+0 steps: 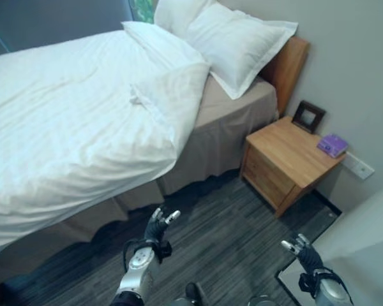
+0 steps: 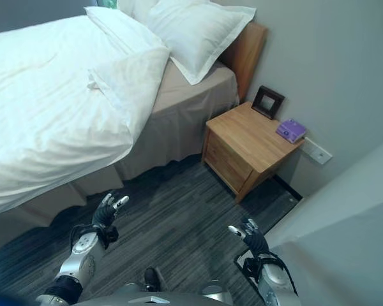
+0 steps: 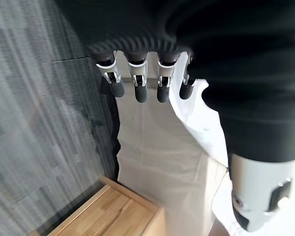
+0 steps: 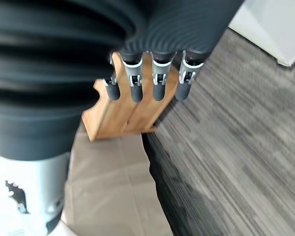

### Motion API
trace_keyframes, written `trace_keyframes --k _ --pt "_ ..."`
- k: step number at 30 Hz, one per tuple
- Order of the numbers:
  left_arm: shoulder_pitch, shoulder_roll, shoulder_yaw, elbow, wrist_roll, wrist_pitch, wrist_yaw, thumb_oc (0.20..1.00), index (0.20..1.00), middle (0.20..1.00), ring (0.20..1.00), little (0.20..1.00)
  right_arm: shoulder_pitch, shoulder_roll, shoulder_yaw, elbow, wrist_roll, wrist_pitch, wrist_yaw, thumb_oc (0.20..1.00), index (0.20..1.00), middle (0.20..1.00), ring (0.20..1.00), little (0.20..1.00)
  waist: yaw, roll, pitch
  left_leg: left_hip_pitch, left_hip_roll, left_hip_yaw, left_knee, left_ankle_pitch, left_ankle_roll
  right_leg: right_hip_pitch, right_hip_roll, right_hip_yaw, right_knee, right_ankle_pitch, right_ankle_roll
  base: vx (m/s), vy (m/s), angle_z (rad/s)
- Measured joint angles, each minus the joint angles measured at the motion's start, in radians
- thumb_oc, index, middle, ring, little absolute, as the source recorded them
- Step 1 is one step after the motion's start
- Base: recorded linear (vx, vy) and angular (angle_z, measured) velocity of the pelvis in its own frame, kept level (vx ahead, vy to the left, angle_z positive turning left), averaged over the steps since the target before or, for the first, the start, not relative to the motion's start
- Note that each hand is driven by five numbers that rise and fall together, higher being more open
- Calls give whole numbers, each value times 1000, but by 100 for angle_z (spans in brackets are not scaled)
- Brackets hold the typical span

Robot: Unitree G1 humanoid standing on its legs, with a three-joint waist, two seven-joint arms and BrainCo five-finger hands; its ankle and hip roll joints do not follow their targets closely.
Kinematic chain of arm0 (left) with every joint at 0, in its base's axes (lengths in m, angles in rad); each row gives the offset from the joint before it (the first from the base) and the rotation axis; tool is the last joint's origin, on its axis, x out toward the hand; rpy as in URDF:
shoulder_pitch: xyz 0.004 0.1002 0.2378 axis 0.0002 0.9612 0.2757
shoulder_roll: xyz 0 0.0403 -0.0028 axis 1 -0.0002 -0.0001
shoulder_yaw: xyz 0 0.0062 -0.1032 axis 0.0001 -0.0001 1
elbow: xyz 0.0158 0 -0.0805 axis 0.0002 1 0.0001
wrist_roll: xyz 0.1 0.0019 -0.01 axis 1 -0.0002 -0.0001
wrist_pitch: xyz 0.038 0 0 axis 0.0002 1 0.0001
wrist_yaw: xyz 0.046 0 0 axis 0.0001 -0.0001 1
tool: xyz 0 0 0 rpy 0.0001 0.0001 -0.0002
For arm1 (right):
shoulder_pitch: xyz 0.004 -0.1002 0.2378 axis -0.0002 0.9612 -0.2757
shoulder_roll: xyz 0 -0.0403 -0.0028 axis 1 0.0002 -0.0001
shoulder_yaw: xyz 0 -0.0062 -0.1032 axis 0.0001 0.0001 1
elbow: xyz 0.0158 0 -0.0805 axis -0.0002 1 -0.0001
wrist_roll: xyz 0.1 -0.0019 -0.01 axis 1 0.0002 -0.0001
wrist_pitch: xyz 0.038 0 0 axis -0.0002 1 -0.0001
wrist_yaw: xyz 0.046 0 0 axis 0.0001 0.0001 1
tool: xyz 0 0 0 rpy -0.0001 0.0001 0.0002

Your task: Making the bed.

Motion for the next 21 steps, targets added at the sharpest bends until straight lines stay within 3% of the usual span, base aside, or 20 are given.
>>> trace_keyframes --k 2,4,5,6,7,8,9,12,15,17,18,21 --pt "3 6 -18 -4 2 -5 0 1000 1000 1000 1000 1000 -7 6 2 -18 0 -2 14 1000 1000 1000 1000 1000 3 19 1 41 -24 3 -47 -2 -3 -95 4 33 205 -12 34 18 241 -2" --pt "9 30 -28 -8 4 -6 4 1000 1000 1000 1000 1000 -54 22 1 -15 1 -4 14 1000 1000 1000 1000 1000 1 24 18 54 -43 22 -72 -8 32 -234 16 54 438 69 79 94 289 -22" --pt "15 33 -31 -22 5 -4 5 1000 1000 1000 1000 1000 -78 26 -1 -18 2 -5 13 1000 1000 1000 1000 1000 -9 39 58 95 -48 25 -105 3 53 -304 16 27 582 125 75 197 189 -8" --pt "23 32 -40 -32 5 -1 3 1000 1000 1000 1000 1000 -57 25 0 -18 1 -1 14 1000 1000 1000 1000 1000 -14 41 62 130 -63 22 -130 2 53 -328 -5 -13 614 97 66 224 151 -2" --pt "27 30 -39 -38 6 -1 0 1000 1000 1000 1000 1000 -43 22 -1 -18 1 1 14 1000 1000 1000 1000 1000 -14 43 63 148 -69 22 -139 -7 52 -332 -25 -56 540 79 42 227 105 -5" --pt "21 29 -34 -39 6 -1 -1 1000 1000 1000 1000 1000 -41 16 -1 -19 1 4 15 1000 1000 1000 1000 1000 -12 53 66 147 -69 23 -139 -13 54 -338 -35 -108 389 76 36 221 67 -2" --pt "13 31 -24 -37 6 -1 -1 1000 1000 1000 1000 1000 -42 16 -2 -18 1 9 14 1000 1000 1000 1000 1000 -22 52 68 136 -69 16 -139 -14 52 -326 -16 -106 173 89 46 156 43 12" --pt "13 30 -24 -34 10 1 -2 1000 1000 1000 1000 1000 -41 18 -1 -11 1 18 14 1000 1000 1000 1000 1000 -40 20 63 150 -76 -27 -135 -15 36 -282 32 -33 -82 143 31 166 -8 36" --pt "9 25 -30 -12 15 5 -3 1000 1000 1000 1000 1000 -35 18 1 -12 1 18 17 1000 1000 1000 1000 1000 -54 -17 46 170 -77 -83 -133 -23 22 -221 73 -4 -209 220 16 54 -29 59" --pt "19 28 -33 -12 21 9 -4 1000 1000 1000 1000 1000 -12 18 2 -8 1 17 18 1000 1000 1000 1000 1000 -55 -53 23 198 -92 -121 -133 -26 10 -169 70 -3 -210 299 10 96 -49 70" --pt "29 17 -31 2 21 10 -3 1000 1000 1000 1000 1000 -16 13 0 11 1 17 19 1000 1000 1000 1000 1000 -32 -39 10 222 -74 -123 -133 -38 -10 -130 88 -6 -238 324 -36 131 -78 20" --pt "41 -4 -26 1 16 10 -4 1000 1000 1000 1000 1000 -55 12 1 10 1 16 25 1000 1000 1000 1000 1000 -33 10 -9 221 -28 -140 -139 -57 -45 -100 127 -32 -277 314 -64 77 -52 10"
